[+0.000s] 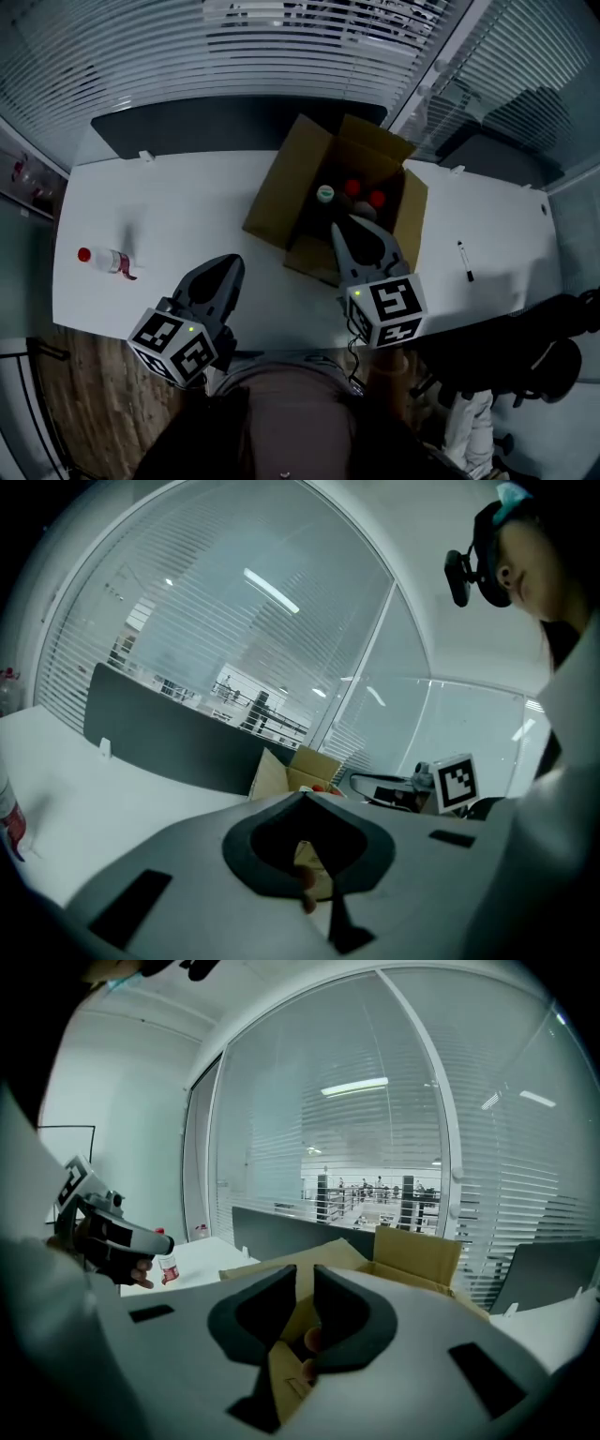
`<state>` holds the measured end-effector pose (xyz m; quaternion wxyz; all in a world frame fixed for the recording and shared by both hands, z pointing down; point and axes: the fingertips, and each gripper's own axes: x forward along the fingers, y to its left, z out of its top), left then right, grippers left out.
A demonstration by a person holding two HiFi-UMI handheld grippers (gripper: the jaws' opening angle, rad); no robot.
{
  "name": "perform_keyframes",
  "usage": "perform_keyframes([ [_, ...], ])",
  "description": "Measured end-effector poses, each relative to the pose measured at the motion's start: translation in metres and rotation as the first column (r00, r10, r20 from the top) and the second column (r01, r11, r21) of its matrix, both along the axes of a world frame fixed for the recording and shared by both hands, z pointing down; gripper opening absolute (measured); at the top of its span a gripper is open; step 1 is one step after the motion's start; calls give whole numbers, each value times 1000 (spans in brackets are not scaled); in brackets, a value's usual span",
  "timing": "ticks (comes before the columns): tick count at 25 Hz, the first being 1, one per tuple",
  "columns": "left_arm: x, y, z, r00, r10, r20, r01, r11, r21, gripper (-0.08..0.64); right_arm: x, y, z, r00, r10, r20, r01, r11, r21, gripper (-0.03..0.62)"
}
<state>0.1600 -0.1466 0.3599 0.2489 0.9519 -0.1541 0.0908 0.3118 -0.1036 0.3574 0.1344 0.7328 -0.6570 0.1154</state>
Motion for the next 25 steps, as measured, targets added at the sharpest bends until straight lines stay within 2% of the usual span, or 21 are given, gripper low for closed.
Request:
perform_keyframes([
  [8,-1,-5,4,997,-73,31,74,997,-14,9,10,-13,17,998,-57,33,59,997,-50,80],
  [12,-2,-9,10,994,-99,47,100,995,-19,9,18,-27,21,997,-65,37,66,997,-29,91],
  [25,-4,-18,26,981,-165,105,170,985,-34,9,34,-52,54,993,-90,75,96,992,-80,139],
])
